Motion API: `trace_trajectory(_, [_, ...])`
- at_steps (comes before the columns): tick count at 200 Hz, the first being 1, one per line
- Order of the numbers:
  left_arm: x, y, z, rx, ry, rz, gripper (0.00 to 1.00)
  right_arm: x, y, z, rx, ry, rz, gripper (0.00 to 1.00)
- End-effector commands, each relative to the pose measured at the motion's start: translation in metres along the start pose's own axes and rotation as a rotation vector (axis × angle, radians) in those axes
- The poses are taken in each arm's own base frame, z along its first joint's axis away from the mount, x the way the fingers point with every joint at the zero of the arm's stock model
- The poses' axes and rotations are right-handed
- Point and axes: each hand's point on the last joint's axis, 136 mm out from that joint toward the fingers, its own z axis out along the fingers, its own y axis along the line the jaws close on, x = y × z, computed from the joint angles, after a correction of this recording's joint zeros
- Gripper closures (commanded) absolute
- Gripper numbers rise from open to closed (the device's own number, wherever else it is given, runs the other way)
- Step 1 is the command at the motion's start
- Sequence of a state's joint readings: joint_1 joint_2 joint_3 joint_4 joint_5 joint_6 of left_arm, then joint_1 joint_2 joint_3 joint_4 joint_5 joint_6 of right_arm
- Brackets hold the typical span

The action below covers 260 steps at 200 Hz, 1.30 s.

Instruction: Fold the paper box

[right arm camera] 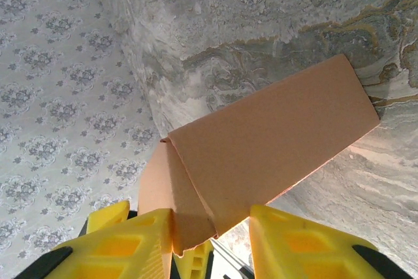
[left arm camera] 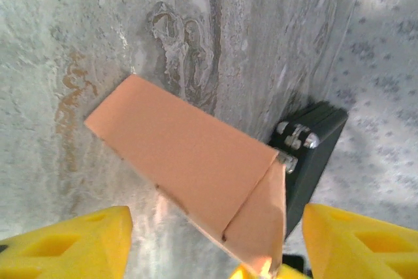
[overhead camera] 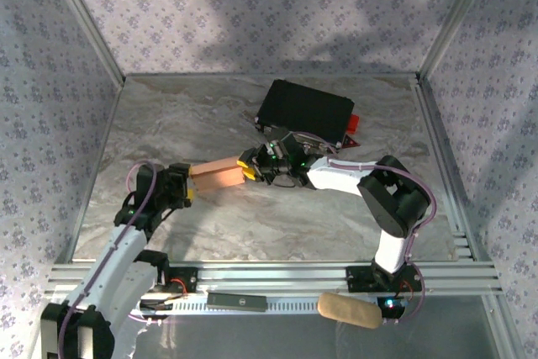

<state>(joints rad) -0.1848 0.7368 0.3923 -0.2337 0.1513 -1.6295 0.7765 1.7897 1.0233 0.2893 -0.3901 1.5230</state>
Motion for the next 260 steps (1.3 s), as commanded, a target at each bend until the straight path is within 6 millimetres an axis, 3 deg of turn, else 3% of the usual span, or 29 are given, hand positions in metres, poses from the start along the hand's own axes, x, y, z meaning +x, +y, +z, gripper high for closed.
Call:
trace_trajectory(1, [0.003, -0.006, -0.018, -0.034, 0.014, 0.109, 0.28, -0.005, -0.037, 0.005, 0.099, -0.010, 0.045, 0.65])
trace_trajectory(38, [-0.001, -0.002, -0.030, -0.108, 0.012, 0.249, 0.40, -0.005, -0.038, 0.006, 0.105, -0.011, 0.045, 0.67])
trace_trajectory(72, [-0.001, -0.008, -0.023, -0.097, 0.045, 0.294, 0.64, -0.005, -0.038, 0.005, 0.108, -0.011, 0.041, 0.67])
trace_trajectory(96, [-0.002, -0.016, -0.018, -0.068, 0.053, 0.316, 0.70, -0.005, -0.036, 0.005, 0.106, -0.011, 0.038, 0.67])
trace_trajectory(127, [-0.006, -0.009, -0.014, -0.098, 0.051, 0.297, 0.71, -0.005, -0.034, 0.004, 0.103, -0.008, 0.034, 0.67])
trace_trajectory(177, [-0.013, -0.029, -0.034, -0.027, -0.011, 0.291, 0.68, -0.006, -0.032, 0.002, 0.098, -0.010, 0.034, 0.67])
trace_trajectory(227, [-0.006, -0.032, -0.008, -0.025, 0.080, 0.269, 0.69, -0.006, -0.032, 0.002, 0.098, -0.008, 0.028, 0.67])
trace_trajectory(260, [-0.003, -0.036, -0.004, -0.013, 0.102, 0.264, 0.70, -0.006, -0.030, 0.003, 0.095, -0.007, 0.027, 0.68])
